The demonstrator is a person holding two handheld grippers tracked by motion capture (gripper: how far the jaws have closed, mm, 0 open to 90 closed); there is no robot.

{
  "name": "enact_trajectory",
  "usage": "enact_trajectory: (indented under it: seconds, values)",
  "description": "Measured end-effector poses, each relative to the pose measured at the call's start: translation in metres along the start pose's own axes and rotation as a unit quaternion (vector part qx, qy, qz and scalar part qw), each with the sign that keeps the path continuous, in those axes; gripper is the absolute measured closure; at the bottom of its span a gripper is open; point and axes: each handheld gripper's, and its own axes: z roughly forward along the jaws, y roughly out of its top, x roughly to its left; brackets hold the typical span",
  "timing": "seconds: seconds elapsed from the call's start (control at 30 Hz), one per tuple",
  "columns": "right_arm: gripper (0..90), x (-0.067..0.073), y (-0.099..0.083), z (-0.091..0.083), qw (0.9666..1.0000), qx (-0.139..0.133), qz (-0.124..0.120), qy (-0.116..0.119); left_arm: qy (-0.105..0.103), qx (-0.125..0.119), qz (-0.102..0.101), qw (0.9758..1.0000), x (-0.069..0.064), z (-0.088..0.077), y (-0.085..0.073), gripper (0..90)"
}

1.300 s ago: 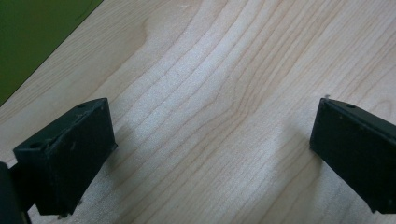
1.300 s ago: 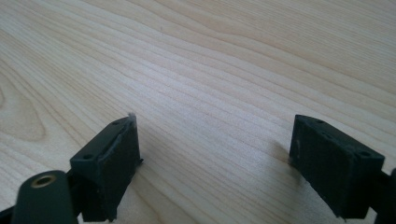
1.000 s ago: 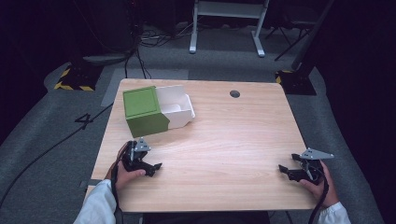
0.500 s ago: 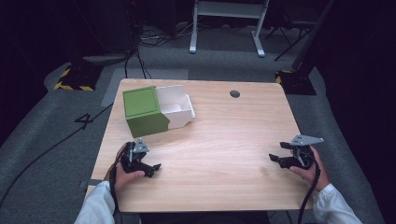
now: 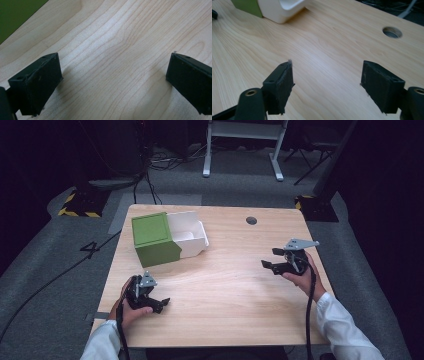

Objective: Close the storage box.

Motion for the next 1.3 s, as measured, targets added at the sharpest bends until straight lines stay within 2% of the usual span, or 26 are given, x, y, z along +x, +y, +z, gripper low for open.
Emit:
enact_trajectory:
  seconds: [0.17, 0.2, 0.23, 0.3, 0.33, 0.37, 0.4, 0.5, 0.6, 0.67, 0.8, 0.83, 1.0, 1.07, 1.1, 1.23, 1.3]
  values:
    - [29.5, 0.014, 0.027, 0.027, 0.9999, -0.009, -0.012, 0.009, 0.001, 0.000, 0.000, 1.0000, 0.000, -0.001, -0.001, 0.4]
    - [29.5, 0.014, 0.027, 0.027, 0.9999, -0.009, -0.012, 0.009, 0.001, 0.000, 0.000, 1.0000, 0.000, -0.001, -0.001, 0.4]
    - [29.8, 0.020, 0.039, 0.041, 0.9997, -0.003, -0.021, 0.010, 0.001, 0.000, 0.000, 1.0000, 0.000, -0.001, -0.001, 0.4]
    - [29.9, 0.022, 0.042, 0.046, 0.9997, -0.001, -0.024, 0.010, 0.001, 0.000, 0.000, 1.0000, 0.000, -0.001, -0.001, 0.4]
    - [30.0, 0.028, 0.054, 0.059, 0.9993, -0.002, -0.037, 0.006, 0.001, 0.000, -0.002, 1.0000, -0.001, -0.001, -0.001, 0.4]
    - [30.2, 0.029, 0.057, 0.064, 0.9992, -0.002, -0.041, 0.006, 0.002, 0.000, -0.002, 1.0000, -0.001, -0.001, -0.001, 0.4]
    - [30.2, 0.029, 0.057, 0.064, 0.9992, -0.002, -0.041, 0.006, 0.002, 0.000, -0.002, 1.0000, -0.001, -0.001, -0.001, 0.4]
    - [30.8, 0.033, 0.070, 0.082, 0.9992, -0.003, -0.037, 0.015, 0.002, 0.001, -0.003, 1.0000, -0.001, -0.001, -0.001, 0.4]
    - [33.8, 0.034, 0.081, 0.103, 0.9992, -0.001, -0.039, 0.002, 0.002, 0.000, -0.002, 1.0000, -0.001, 0.000, 0.000, 0.1]
    - [35.4, 0.032, 0.084, 0.114, 0.9993, 0.004, -0.036, -0.007, 0.003, 0.000, -0.003, 1.0000, -0.001, 0.000, 0.000, 0.1]
    - [36.3, 0.024, 0.089, 0.137, 0.9998, 0.005, -0.012, -0.015, 0.004, 0.000, -0.007, 1.0000, -0.002, 0.000, 0.000, 0.3]
    - [36.2, 0.022, 0.090, 0.141, 0.9999, 0.003, -0.003, -0.015, 0.005, -0.001, -0.007, 1.0000, -0.002, 0.000, 0.000, 0.4]
    - [36.1, 0.016, 0.093, 0.163, 0.9997, 0.012, 0.015, -0.017, 0.006, 0.000, -0.006, 1.0000, -0.002, 0.000, 0.000, 0.4]
    - [35.3, 0.016, 0.093, 0.167, 0.9997, 0.013, 0.017, -0.015, 0.006, 0.000, -0.006, 1.0000, -0.002, 0.000, 0.000, 0.4]
    - [34.9, 0.019, 0.094, 0.174, 0.9998, 0.017, 0.009, -0.009, 0.006, 0.000, -0.006, 1.0000, -0.002, -0.001, 0.000, 0.4]
    - [35.2, 0.022, 0.095, 0.181, 0.9997, 0.021, 0.012, -0.010, 0.008, 0.000, -0.007, 0.9999, -0.002, -0.001, -0.001, 0.4]
    - [35.3, 0.024, 0.095, 0.185, 0.9997, 0.020, 0.017, -0.002, 0.008, 0.000, -0.007, 0.9999, -0.002, -0.001, -0.001, 0.4]
